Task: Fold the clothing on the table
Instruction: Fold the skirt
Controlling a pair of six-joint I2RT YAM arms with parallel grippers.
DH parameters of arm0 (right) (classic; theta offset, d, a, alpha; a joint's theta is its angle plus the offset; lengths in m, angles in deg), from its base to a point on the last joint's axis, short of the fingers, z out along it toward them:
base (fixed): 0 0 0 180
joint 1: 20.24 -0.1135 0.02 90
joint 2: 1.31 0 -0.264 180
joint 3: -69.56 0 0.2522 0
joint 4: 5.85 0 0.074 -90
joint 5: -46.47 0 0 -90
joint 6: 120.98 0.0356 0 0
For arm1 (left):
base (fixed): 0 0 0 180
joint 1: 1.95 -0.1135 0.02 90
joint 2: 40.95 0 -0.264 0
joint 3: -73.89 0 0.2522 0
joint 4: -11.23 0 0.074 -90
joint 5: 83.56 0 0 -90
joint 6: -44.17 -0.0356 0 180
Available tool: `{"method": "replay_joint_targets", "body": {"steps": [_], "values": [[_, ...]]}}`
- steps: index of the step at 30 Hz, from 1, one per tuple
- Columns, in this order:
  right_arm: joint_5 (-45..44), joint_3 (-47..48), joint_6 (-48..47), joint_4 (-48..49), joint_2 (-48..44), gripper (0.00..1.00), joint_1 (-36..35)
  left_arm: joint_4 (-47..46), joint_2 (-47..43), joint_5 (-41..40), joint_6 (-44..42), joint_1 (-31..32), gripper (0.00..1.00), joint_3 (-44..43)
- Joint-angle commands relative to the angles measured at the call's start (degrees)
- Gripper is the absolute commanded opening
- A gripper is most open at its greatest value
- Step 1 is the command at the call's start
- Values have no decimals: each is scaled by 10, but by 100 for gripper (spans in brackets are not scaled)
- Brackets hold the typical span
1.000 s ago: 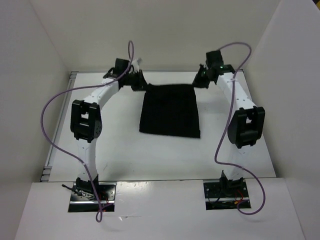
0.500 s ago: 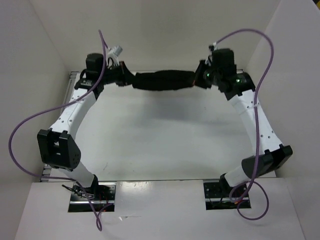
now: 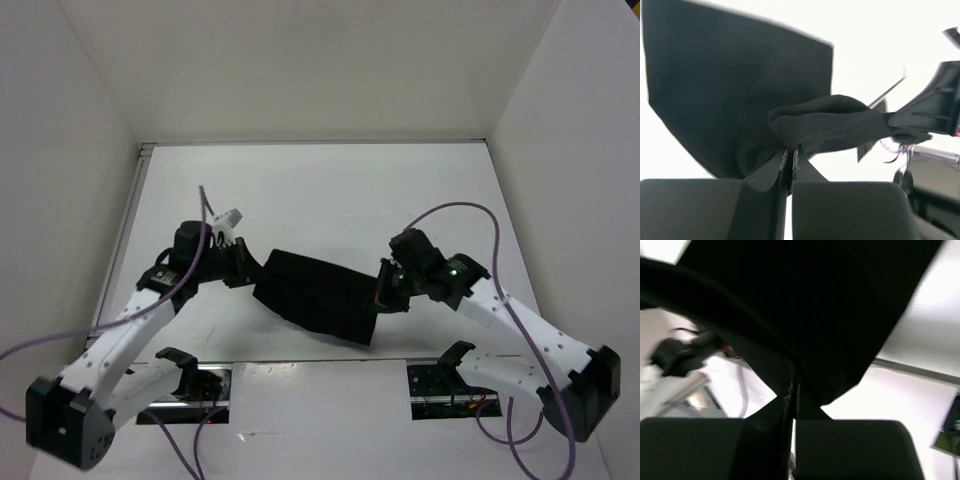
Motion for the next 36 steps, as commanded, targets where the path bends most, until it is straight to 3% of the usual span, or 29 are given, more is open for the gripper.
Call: {"method": "replay_joint_targets", "body": {"steps": [1, 4, 9, 17, 26, 36], "values": [[-9, 15, 69, -29, -65, 1, 3, 31, -105, -40, 61, -3, 0, 23], [-15, 24, 42, -46, -79, 1, 51, 31, -113, -55, 67, -3, 0, 30], [-2, 24, -31, -52, -53, 1, 126, 24, -11, -61, 17, -3, 0, -2], [-42, 24, -41, -39, -10, 1, 132, 18, 95, -82, -23, -3, 0, -71], [-70, 2, -41, -2, 37, 1, 132, -7, 134, -82, -17, -3, 0, -53], [-91, 26, -47, 44, 134, 1, 132, 4, 200, -144, 0, 8, 0, -47]]}}
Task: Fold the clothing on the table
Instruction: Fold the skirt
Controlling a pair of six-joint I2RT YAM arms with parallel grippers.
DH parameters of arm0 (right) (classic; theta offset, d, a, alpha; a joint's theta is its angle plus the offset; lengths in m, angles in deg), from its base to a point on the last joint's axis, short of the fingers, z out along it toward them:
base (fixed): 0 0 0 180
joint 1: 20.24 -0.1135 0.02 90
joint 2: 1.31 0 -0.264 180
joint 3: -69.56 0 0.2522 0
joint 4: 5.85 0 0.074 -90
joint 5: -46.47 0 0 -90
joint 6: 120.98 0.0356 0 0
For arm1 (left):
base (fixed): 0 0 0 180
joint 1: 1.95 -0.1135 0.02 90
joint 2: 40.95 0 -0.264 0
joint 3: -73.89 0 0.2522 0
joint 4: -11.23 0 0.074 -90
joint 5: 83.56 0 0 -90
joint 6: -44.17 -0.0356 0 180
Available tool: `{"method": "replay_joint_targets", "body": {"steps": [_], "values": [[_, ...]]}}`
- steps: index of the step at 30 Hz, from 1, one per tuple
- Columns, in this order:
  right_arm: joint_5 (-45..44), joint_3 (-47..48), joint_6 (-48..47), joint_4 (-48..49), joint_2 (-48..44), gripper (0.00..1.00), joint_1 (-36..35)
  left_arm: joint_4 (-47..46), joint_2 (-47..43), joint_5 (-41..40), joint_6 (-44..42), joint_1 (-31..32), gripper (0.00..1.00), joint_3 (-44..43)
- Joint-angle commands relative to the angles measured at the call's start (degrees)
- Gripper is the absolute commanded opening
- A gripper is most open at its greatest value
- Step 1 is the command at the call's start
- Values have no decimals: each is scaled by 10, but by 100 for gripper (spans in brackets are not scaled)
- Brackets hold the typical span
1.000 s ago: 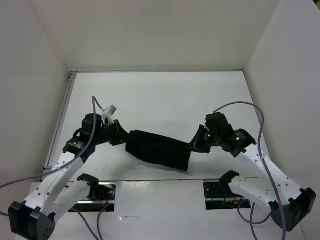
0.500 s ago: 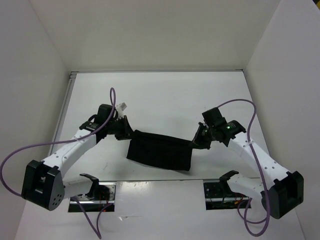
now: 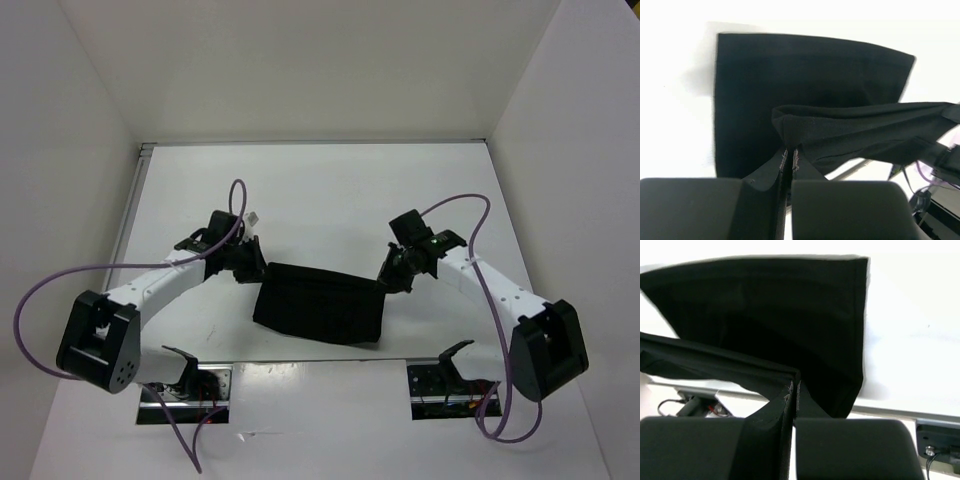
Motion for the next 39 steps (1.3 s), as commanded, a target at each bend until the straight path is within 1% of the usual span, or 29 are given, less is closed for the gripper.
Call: {"method": "replay_joint_targets", "body": {"steps": [1, 8, 15, 20, 27, 32, 33, 34, 35, 36, 37, 38, 39], "values": [[-45, 18, -15, 15, 27, 1, 6, 5, 34, -51, 9, 5, 0, -1], [-70, 39, -25, 28, 91, 1, 11, -12, 74, -63, 14, 6, 0, -6], [-82, 46, -42, 33, 116, 1, 31, -12, 97, -74, 14, 6, 0, -17], [-77, 46, -47, 49, 128, 1, 41, -38, 127, -64, 20, 6, 0, -28], [-77, 53, -53, 61, 154, 1, 41, -43, 161, -69, 26, 16, 0, -62], [-77, 78, -64, 84, 184, 1, 52, -43, 192, -89, 26, 21, 0, -88], [-83, 88, -64, 84, 184, 6, 52, -43, 201, -100, 32, 21, 0, -89], [-103, 94, -64, 84, 189, 13, 52, -32, 207, -125, 41, 21, 7, -98], [-113, 102, -64, 73, 189, 25, 52, -26, 208, -143, 47, 21, 28, -109], [-124, 119, -64, 64, 189, 28, 52, -25, 201, -161, 52, 21, 71, -109], [-137, 126, -64, 55, 181, 34, 52, -18, 179, -179, 62, 21, 84, -115], [-161, 132, -59, 49, 160, 38, 52, -11, 162, -212, 62, 21, 94, -115], [-172, 138, -54, 38, 147, 48, 52, 5, 126, -229, 67, 21, 100, -120]]}}
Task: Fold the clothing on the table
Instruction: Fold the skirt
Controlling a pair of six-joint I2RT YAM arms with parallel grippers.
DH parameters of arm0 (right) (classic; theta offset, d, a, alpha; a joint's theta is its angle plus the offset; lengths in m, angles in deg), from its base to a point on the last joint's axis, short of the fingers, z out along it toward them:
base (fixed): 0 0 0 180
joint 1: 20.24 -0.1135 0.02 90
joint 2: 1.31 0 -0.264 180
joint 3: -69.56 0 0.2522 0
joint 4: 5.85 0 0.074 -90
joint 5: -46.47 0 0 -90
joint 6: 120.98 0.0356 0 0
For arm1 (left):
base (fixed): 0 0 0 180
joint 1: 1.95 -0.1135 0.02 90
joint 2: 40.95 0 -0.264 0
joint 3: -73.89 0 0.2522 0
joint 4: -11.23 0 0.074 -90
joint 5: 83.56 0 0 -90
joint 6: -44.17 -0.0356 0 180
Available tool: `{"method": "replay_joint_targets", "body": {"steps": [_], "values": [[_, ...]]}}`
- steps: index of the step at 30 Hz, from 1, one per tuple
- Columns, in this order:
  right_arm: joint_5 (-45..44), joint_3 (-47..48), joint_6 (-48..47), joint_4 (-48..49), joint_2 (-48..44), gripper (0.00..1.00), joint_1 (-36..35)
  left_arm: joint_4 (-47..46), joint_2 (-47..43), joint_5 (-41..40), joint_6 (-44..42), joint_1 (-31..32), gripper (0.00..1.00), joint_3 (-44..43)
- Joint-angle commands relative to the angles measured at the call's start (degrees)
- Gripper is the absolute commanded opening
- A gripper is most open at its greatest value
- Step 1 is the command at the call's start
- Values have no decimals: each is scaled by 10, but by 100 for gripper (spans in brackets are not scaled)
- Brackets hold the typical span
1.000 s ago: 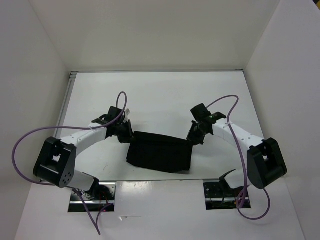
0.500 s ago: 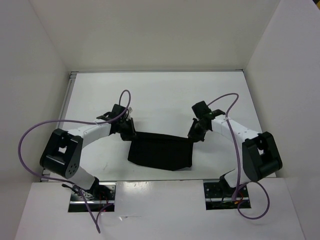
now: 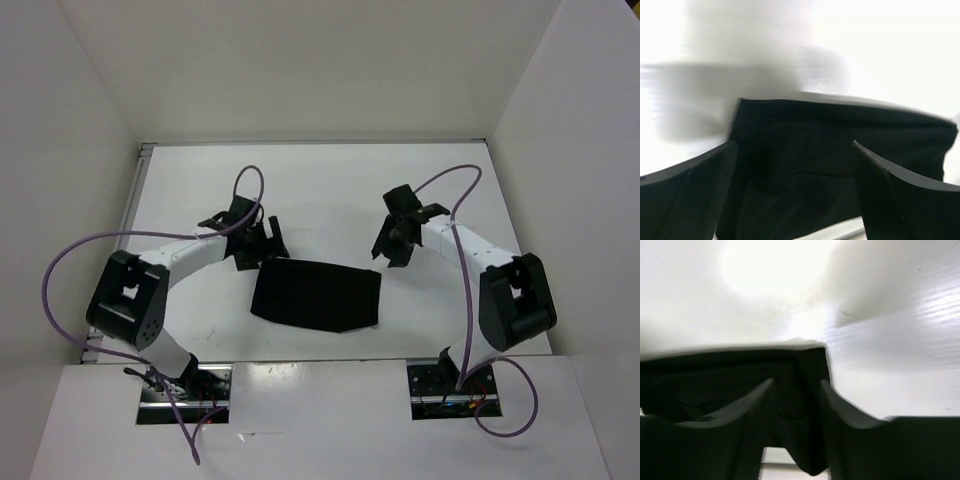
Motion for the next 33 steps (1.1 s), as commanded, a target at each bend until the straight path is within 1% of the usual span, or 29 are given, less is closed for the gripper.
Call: {"method": "replay_joint_targets", "body": {"steps": [1, 2, 3, 4, 5, 7, 8, 9, 10, 11, 12, 13, 14, 15, 18, 22, 25, 30, 33], "values": [[-79, 39, -1, -30, -53, 53, 6, 44, -80, -115, 16, -4, 100, -29], [-86, 44, -1, -46, -79, 56, 6, 52, -100, -141, 21, -4, 100, -29], [-92, 44, -1, -59, -88, 56, 6, 70, -141, -148, 21, 3, 100, -35], [-92, 44, -1, -72, -95, 56, 6, 75, -160, -148, 21, 3, 100, -35], [-74, 39, -1, -90, -107, 56, 6, 75, -178, -131, 16, 3, 100, -35], [-44, 23, 5, -90, -124, 56, 6, 87, -216, -102, 16, 8, 100, -35], [-25, 1, 16, -90, -146, 54, -3, 87, -225, -74, 16, 14, 94, -35], [-16, -9, 34, -84, -158, 49, -18, 87, -242, -63, 22, 14, 88, -24], [-7, -19, 44, -84, -167, 44, -26, 72, -250, -46, 22, 21, 78, -13], [0, -37, 54, -84, -175, 37, -32, 53, -258, -21, 15, 21, 66, 2], [12, -47, 63, -77, -190, 28, -32, 12, -264, 31, 15, 21, 50, 18], [12, -57, 80, -72, -196, 10, -39, -9, -264, 53, 15, 21, 20, 44], [19, -73, 86, -72, -196, 4, -39, -24, -254, 74, 15, 26, 8, 50], [26, -81, 86, -65, -201, 0, -39, -40, -230, 88, 15, 26, 0, 50], [40, -95, 97, -60, -201, 0, -39, -77, -172, 160, -16, 40, 0, 28], [63, -130, 111, -39, -196, 0, -44, -99, -88, 212, -29, 65, 0, -18], [94, -149, 118, -15, -190, 0, -44, -115, -8, 235, -29, 83, 0, -39], [111, -164, 131, -2, -172, 0, -44, -148, 56, 248, -23, 107, 0, -39], [123, -169, 131, 5, -156, 0, -44, -161, 106, 272, -23, 117, 0, -39]]}}
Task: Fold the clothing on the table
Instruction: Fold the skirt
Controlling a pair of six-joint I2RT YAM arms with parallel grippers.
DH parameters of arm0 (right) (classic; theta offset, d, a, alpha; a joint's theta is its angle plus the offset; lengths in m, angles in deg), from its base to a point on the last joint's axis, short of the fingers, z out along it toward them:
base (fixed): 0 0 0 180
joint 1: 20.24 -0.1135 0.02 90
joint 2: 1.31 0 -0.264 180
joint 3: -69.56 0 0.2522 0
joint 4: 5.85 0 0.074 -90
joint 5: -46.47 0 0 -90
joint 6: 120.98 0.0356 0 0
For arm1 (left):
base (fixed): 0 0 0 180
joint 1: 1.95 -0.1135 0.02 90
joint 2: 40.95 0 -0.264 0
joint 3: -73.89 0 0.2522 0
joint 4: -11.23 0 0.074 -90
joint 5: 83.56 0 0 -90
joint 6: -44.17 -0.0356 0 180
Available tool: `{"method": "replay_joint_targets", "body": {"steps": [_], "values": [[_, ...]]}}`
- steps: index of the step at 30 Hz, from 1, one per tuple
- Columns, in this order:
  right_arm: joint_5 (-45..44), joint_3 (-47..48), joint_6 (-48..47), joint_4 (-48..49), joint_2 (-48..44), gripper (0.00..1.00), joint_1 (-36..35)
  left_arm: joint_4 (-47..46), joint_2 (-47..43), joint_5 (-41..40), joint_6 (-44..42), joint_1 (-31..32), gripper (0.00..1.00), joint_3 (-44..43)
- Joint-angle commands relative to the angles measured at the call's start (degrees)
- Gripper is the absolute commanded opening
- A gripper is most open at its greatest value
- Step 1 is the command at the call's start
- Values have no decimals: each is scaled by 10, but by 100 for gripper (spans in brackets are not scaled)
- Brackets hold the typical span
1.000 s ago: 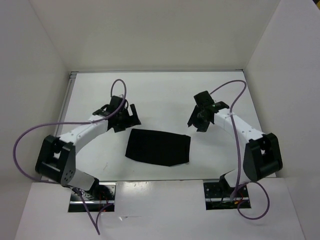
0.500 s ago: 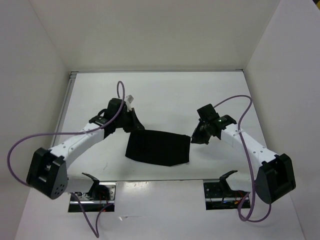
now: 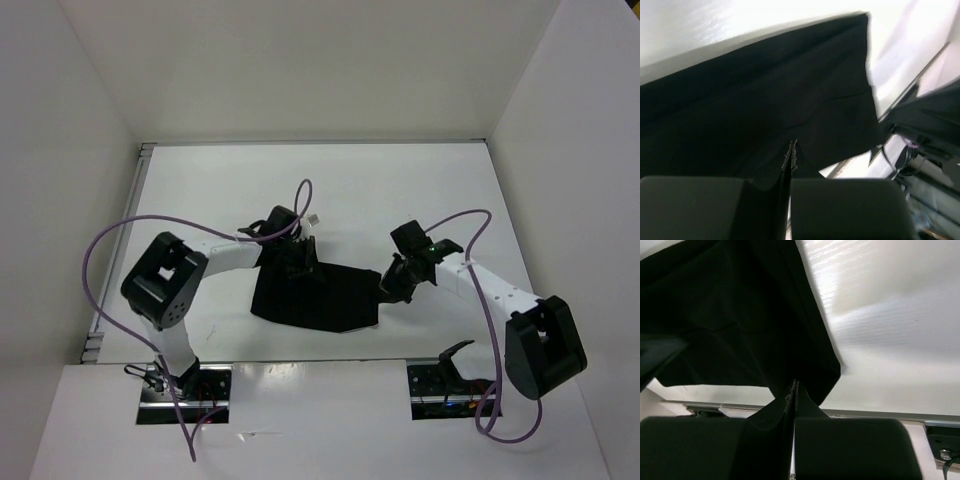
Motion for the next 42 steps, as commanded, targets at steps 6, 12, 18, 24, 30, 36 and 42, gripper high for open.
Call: {"method": "replay_joint_targets", "body": {"steps": [6, 12, 18, 24, 30, 36, 42], "values": [[48, -15, 12, 54, 52, 0, -5, -55, 91, 29, 2, 28, 0, -15], [75, -27, 7, 61, 72, 0, -10, -61, 112, 8, 7, 33, 0, -15], [127, -47, 7, 56, 72, 0, -25, -56, 117, -4, 7, 33, 0, -15], [153, -58, -7, -16, 20, 0, -25, -50, 117, -15, 7, 33, 0, -15], [146, -81, -19, -71, -19, 0, -25, -38, 112, -26, 2, 33, 0, -10], [70, -27, 2, -167, -70, 0, -25, -28, 106, -37, -4, 33, 0, -10], [11, 21, 44, -149, -93, 1, -30, -22, 95, -42, -9, 33, 0, -15]]}}
